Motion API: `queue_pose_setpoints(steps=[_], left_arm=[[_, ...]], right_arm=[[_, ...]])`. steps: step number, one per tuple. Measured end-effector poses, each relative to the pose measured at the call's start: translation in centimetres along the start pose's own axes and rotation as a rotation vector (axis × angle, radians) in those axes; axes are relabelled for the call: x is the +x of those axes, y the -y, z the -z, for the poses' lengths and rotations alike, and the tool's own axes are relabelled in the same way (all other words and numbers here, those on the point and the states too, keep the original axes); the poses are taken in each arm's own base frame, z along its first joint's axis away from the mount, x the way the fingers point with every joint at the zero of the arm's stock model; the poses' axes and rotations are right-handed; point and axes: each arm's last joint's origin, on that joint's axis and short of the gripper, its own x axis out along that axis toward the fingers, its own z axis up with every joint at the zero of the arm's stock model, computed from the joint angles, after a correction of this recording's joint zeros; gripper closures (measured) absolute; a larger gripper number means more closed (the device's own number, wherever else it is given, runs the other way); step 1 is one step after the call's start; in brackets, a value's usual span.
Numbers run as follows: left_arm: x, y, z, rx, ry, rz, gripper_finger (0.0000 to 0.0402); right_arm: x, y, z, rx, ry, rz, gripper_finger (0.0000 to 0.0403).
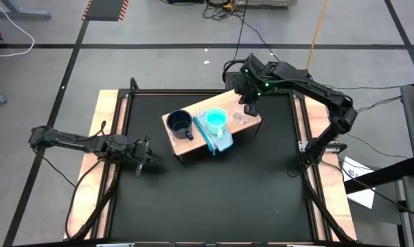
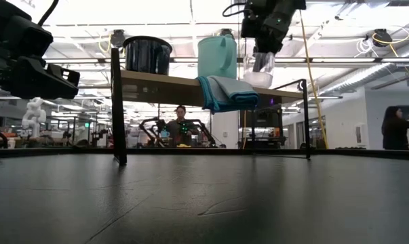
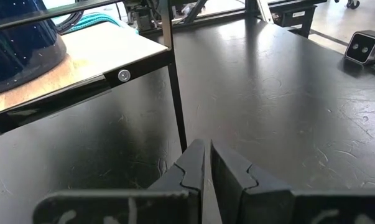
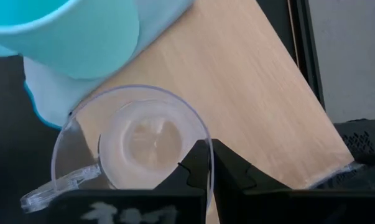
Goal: Stack small to large cups/mugs on shelf
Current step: Put the transparent mug to the right on the shelf
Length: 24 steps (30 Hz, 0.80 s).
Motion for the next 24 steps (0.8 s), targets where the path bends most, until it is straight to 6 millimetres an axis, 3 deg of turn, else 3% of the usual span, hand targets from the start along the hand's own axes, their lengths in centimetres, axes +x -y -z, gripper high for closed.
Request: queue_pose_setpoints(steps=[24], left_arm=[[0.0,0.01,0.02,-0.007,-0.002,0.001,0.0371]], right_arm=[[0.13,0.08,-0.15,0.005,0.016,0.008,0.0403]])
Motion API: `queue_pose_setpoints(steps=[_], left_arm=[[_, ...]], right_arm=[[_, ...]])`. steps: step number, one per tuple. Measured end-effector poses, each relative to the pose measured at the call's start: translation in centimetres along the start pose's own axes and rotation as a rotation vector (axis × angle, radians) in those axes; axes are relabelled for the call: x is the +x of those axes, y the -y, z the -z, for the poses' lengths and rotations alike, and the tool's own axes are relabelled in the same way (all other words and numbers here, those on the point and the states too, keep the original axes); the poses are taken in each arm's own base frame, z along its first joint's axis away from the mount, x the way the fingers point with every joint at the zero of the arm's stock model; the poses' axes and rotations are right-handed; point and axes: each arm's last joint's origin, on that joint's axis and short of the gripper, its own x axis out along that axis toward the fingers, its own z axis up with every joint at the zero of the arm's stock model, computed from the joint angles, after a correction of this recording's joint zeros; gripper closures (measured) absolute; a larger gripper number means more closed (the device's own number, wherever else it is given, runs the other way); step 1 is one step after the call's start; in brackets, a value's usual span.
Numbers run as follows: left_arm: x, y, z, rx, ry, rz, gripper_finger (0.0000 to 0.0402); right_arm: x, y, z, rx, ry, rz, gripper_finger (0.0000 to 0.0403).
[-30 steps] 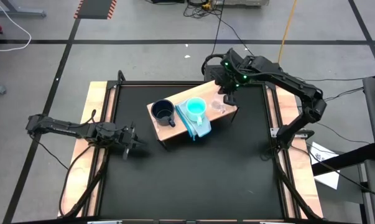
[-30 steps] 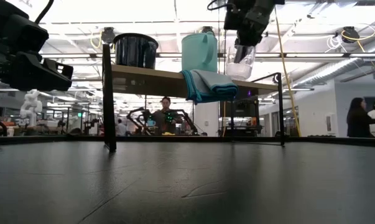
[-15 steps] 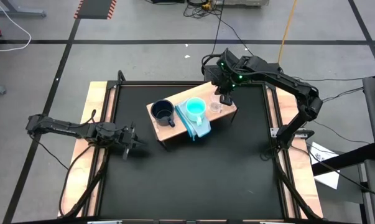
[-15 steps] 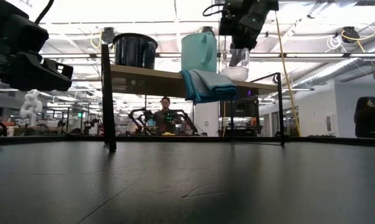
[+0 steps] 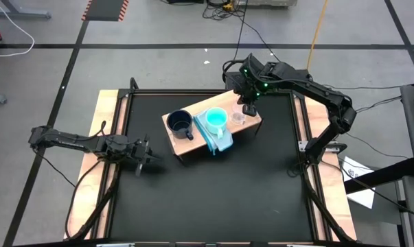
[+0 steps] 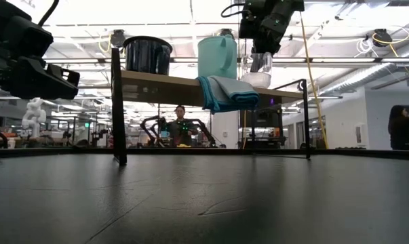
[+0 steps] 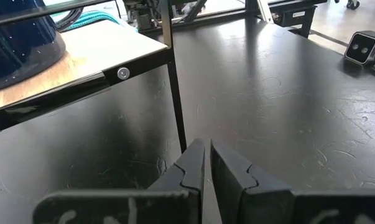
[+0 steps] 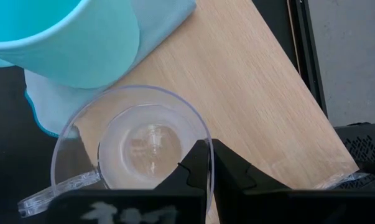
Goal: Stack small to large cups/mugs on shelf
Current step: Put the transparent mug to the right on the shelf
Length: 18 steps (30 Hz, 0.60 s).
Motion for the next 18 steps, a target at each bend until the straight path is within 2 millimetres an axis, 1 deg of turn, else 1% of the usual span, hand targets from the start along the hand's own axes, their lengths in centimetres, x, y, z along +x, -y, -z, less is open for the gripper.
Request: queue_pose_setpoints(steps=[18], left_arm=[[0.0,0.0,0.03,-0.001,-0.003,0.001,0.0371]], right_arm=[[0.01,0.02,-0.01,0.007,0.001,0.002,0.0403]])
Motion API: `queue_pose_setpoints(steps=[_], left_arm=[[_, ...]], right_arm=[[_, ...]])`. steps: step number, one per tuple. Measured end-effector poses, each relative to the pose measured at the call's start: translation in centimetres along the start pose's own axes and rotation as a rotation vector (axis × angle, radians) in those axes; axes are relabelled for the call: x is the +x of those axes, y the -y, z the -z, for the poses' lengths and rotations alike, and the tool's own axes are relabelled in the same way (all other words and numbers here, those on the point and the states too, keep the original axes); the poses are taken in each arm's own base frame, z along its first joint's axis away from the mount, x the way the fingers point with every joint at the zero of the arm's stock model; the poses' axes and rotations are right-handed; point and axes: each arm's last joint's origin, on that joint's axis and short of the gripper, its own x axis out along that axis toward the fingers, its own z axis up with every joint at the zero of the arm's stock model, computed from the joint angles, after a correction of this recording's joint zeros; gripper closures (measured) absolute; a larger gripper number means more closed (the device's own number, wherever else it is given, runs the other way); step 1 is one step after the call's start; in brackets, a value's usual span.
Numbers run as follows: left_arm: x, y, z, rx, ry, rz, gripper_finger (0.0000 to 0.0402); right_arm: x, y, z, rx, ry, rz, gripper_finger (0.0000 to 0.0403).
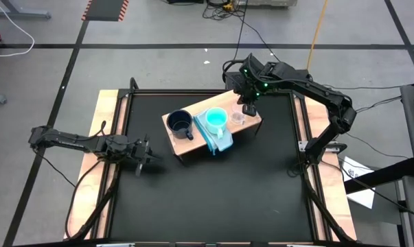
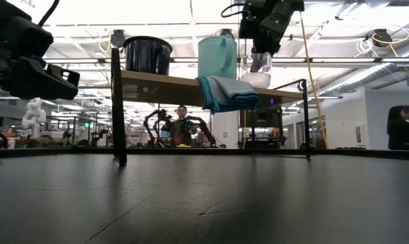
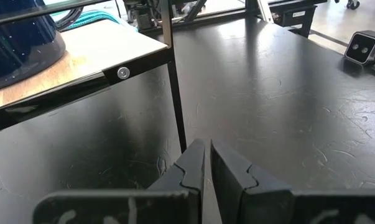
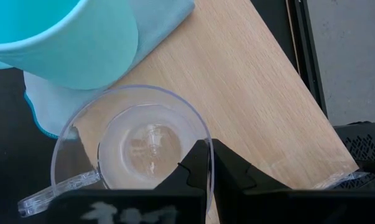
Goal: Stack small to large cups/mugs on shelf
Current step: Put the transparent mug to the right on the shelf
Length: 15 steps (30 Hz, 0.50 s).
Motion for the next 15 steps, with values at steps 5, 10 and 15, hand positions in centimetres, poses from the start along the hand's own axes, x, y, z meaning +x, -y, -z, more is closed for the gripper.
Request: queue_pose_setpoints(steps=[5,10,15], left_arm=[[0.0,0.0,0.0,-0.003,0.0,0.0,0.0371],[0.0,0.0,0.0,-0.002,0.0,0.0,0.0371],[0.0,0.0,0.0,-0.002,0.0,0.0,0.0371]], right_arm=[[0.0,0.0,0.0,0.012,0.0,0.001,0.0403],[0.0,0.0,0.0,0.018,0.0,0.001,0.0403],[0.0,0.0,0.0,0.019,0.0,0.001,0.0403]])
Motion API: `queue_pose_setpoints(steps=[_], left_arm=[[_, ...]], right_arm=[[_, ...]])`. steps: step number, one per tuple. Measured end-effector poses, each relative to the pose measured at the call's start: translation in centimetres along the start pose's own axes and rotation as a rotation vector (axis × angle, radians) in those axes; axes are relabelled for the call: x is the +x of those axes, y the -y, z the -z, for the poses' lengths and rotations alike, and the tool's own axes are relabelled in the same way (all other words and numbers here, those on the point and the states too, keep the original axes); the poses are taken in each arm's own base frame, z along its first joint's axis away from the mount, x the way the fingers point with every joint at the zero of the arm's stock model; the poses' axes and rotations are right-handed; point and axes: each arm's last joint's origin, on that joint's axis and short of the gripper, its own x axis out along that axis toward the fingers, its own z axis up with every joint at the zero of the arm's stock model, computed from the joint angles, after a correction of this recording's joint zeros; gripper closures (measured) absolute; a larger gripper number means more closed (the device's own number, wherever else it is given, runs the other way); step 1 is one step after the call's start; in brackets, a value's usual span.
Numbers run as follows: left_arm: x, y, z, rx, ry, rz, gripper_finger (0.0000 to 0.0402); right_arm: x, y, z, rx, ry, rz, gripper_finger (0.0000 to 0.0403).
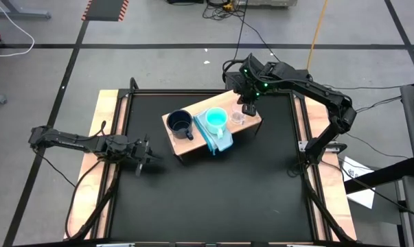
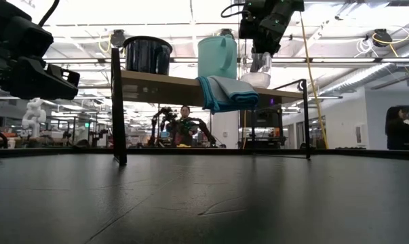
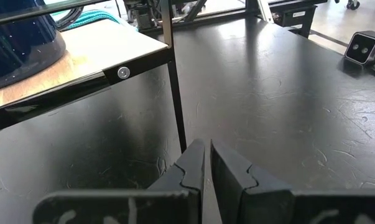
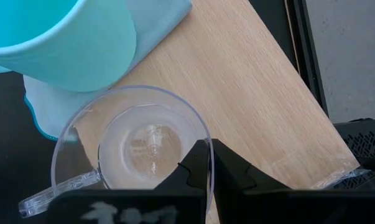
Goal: Stack small to large cups/mugs on shelf
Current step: Put the transparent mug to the right on the shelf
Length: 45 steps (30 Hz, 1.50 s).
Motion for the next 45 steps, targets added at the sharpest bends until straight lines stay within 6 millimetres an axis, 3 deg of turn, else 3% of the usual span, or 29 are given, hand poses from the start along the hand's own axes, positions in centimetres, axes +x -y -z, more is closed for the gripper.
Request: queue_pose_setpoints(steps=[20,28,45], left_arm=[[0.0,0.0,0.0,0.008,0.0,0.0,0.0371],[0.0,0.0,0.0,0.008,-0.001,0.0,0.0371],[0.0,0.0,0.0,0.003,0.0,0.0,0.0371]], right_arm=[[0.1,0.0,-0.1,-0.069,0.009,0.002,0.0403],[0.2,-0.8,-0.3,-0.135,-0.054,0.094,0.0403],[0.3,-1.0,-0.5,-0.115,-0.046,0.099,0.0402]])
